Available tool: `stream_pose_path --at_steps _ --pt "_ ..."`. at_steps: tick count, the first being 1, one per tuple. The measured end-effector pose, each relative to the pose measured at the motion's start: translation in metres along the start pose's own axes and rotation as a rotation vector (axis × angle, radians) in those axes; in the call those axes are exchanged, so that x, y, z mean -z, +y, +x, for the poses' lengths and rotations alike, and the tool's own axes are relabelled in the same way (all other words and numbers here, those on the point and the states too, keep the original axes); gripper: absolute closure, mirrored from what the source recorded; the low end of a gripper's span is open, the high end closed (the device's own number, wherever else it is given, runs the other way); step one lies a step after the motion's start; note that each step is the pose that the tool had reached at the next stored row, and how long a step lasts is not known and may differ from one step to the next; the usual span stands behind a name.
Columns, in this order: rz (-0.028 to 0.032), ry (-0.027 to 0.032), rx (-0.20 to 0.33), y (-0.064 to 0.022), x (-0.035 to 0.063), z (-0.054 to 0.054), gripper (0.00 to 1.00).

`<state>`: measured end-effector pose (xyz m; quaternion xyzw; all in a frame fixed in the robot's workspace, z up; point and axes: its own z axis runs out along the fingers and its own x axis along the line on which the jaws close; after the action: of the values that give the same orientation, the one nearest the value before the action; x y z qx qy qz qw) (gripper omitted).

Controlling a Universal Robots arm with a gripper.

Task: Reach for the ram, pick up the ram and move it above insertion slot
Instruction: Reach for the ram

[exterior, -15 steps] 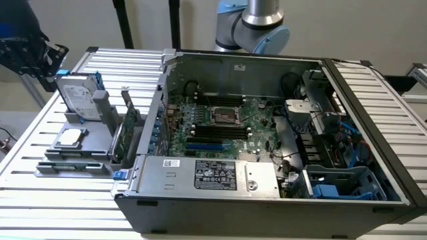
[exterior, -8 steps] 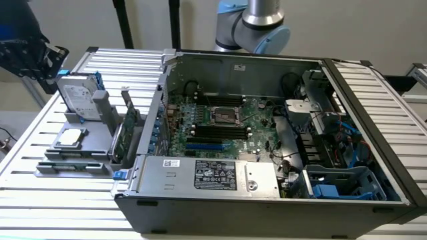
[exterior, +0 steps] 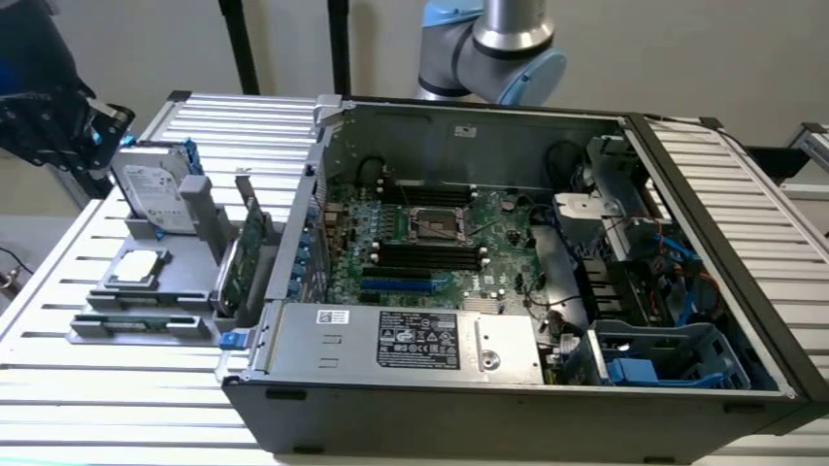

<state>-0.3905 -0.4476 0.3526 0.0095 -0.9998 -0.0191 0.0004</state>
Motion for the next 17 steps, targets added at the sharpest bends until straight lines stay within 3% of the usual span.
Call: stream_pose_path --at_steps 17 --pt "0.0001 0.0001 0.000 -0.0483 -0.0007 -0.022 0.89"
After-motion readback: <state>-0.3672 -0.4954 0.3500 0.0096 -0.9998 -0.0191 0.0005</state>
